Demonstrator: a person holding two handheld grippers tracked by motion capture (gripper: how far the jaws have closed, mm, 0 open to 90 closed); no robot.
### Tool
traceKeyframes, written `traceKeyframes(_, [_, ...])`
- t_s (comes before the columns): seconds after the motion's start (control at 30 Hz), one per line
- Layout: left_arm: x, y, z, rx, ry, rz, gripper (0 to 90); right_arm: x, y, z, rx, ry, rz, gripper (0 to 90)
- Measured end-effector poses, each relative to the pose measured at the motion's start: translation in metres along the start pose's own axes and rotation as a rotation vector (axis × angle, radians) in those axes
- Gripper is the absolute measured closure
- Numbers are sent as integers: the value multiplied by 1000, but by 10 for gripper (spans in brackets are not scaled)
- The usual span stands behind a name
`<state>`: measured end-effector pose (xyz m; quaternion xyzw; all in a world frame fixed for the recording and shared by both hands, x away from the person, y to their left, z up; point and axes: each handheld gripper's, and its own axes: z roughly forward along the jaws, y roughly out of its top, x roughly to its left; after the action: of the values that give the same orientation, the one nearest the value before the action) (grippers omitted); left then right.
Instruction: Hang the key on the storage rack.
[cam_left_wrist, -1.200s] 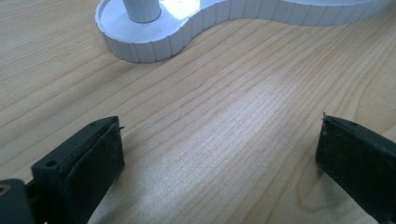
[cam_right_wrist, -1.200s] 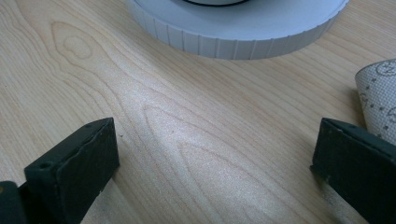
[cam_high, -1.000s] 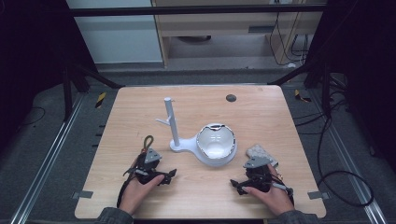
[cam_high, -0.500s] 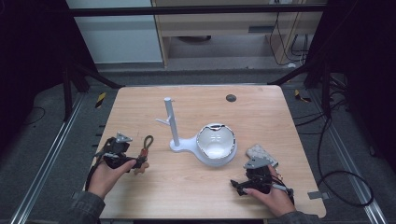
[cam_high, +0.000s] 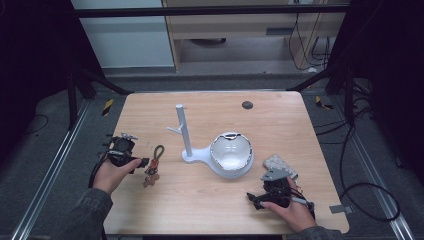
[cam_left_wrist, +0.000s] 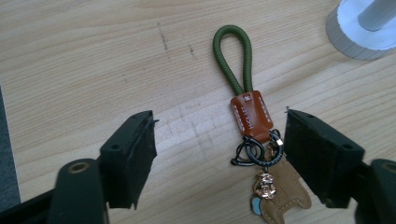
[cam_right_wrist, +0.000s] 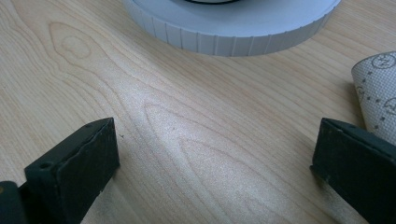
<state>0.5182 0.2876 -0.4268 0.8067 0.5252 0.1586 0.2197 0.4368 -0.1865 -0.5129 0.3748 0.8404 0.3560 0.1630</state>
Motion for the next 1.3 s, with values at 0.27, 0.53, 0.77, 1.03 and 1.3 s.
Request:
traceKeyframes(0.27, [-1,3,12,41,-28,-17,377,0,0,0,0,0,0,5])
traceKeyframes(0.53, [-20,13,28,78,-48,7,435,0,0,0,-1,-2,0,5])
traceKeyframes(0.77, [-25,12,41,111,-37,-17,459,0,0,0,-2,-3,-2,5])
traceKeyframes(1.03, [-24,11,49,122,-39,-46,508,1,0,0,0,-1,3,5])
traceKeyframes(1.3, [-25,11,52,116,-32,-44,541,1,-1,0,0,0,2,5])
